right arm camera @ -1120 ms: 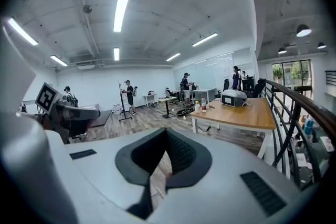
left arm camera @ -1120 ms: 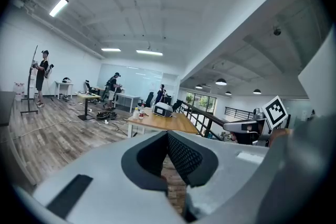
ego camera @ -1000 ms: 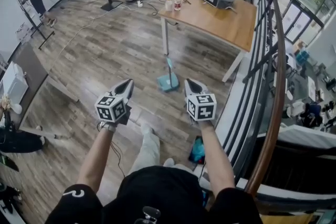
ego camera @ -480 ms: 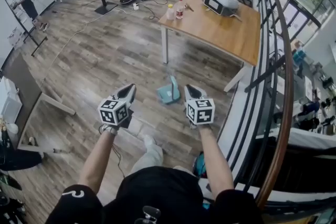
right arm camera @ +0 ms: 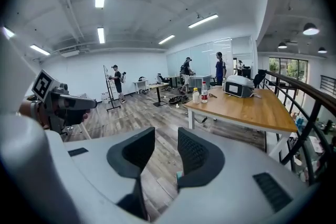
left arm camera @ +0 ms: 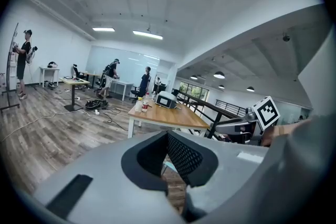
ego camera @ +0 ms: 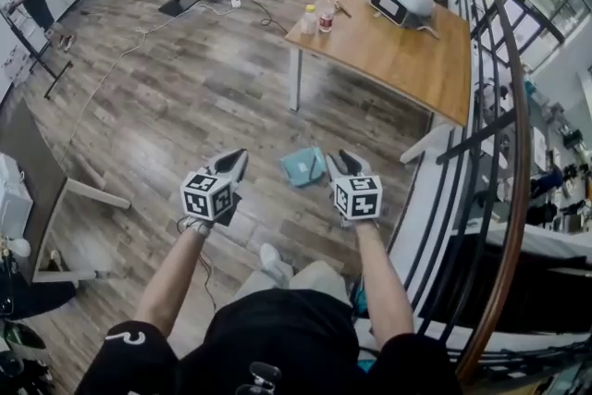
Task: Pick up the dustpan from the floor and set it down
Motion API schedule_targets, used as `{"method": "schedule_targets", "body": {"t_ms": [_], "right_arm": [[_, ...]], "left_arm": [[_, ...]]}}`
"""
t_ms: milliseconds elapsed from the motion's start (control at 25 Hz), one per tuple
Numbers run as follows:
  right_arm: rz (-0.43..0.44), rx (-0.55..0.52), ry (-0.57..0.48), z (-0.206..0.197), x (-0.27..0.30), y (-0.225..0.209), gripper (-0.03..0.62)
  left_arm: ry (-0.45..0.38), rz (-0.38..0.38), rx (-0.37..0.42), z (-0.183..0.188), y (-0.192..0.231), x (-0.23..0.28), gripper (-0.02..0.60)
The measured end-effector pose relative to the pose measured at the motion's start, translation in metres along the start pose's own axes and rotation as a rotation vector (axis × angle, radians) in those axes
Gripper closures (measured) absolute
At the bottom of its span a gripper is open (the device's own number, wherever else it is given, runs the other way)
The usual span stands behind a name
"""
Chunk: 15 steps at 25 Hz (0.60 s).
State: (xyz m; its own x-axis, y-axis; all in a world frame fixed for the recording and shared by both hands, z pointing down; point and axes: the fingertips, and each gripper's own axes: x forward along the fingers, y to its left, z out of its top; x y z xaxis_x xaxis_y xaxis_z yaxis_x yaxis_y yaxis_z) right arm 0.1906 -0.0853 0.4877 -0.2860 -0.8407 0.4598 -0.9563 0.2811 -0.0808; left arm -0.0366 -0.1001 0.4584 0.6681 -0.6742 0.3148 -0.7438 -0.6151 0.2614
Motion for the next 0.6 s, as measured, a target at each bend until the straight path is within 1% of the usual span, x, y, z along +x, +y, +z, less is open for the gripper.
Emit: {"method": "schedule_targets", "body": {"t_ms": [200, 440, 600], "right_arm": [[-0.006, 0.017, 0.044, -0.019, 0.031, -0.004, 0.436], [-0.021, 0.029, 0.097, -0.047, 0.074, -0.034, 0.411], [-0.02, 0.018, 0.143, -0.065, 0.105, -0.051, 0.404]], "left_arm": [[0.014, -0.017, -0.007, -0.006, 0.02, 0.018, 0.584], [0.034, -0.019, -0.027, -0.012, 0.036, 0.055, 0.584], [0.048, -0.016, -0.036, -0.021, 0.045, 0.083, 0.584]]}}
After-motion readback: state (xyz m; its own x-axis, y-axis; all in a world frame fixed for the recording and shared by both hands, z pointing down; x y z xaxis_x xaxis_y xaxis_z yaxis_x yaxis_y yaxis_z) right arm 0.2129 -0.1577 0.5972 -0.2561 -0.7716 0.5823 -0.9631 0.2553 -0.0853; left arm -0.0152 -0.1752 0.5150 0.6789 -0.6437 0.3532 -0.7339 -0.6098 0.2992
